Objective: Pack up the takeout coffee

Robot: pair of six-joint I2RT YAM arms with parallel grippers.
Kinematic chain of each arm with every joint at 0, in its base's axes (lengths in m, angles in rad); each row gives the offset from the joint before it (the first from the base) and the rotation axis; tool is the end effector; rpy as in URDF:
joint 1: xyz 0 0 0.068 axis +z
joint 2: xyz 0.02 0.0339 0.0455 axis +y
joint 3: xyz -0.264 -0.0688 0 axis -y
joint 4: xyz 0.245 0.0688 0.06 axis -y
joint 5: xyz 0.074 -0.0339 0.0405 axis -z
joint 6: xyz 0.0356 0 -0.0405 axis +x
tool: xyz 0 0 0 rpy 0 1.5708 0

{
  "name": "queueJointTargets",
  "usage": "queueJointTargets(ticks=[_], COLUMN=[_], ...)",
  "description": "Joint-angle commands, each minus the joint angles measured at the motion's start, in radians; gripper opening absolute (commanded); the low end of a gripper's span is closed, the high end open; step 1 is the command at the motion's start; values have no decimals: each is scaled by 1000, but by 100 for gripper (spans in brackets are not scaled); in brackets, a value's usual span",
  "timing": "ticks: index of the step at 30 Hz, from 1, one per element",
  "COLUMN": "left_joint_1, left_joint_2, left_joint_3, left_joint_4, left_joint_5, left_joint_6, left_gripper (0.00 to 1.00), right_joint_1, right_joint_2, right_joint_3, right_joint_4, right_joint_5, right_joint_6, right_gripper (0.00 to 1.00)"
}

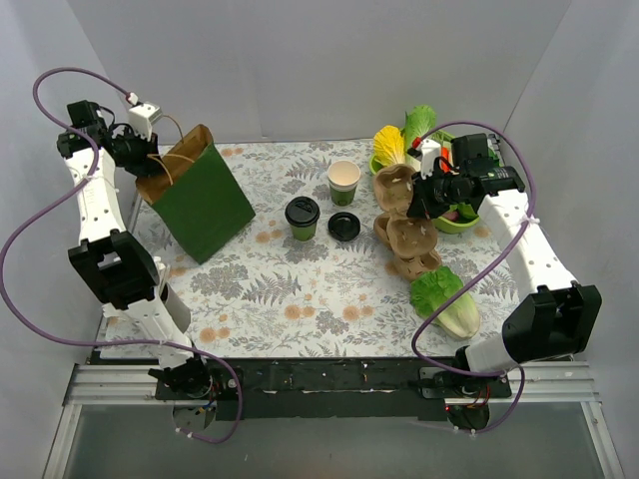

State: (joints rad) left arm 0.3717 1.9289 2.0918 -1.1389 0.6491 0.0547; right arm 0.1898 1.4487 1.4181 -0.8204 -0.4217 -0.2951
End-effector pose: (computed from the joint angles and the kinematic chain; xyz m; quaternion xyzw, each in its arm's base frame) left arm 0.3823 0.1259 0.3749 -0.0508 0.9096 -0.2392 0.3360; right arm 0.2965 0.0718 0.3479 -0.2913 0.8707 0.1775 0.3542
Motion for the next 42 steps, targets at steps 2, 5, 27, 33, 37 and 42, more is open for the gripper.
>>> queueJointTargets(ticks=[2,5,27,33,37,42], left_joint_1=[-2,-8,-65,-88,-129,-215], left_joint_2=[-145,-189,-623,-705,-728,-772], left_joint_3=[-85,-110,-403,-536,-570,-670], left_joint_4=[-41,-59,-183,-242,-242,-236], left_joint_5=[60,84,184,173,181,199], left_joint_6=[48,51,132,145,123,114], left_gripper=[0,0,0,0,0,0], right_joint_1=[-6,-6,-4,-1,13,98], right_joint_2=[29,48,82,68,50,79], right_joint_3=[44,62,168,219,278,466], right_joint_4=[-8,-6,-42,-72,-85,-163], right_joint_5=[0,-3,-25,-60,-112,-216], right_joint_6=[-30,-32,-32,-36,-33,-105], right_gripper=[1,1,1,1,1,1])
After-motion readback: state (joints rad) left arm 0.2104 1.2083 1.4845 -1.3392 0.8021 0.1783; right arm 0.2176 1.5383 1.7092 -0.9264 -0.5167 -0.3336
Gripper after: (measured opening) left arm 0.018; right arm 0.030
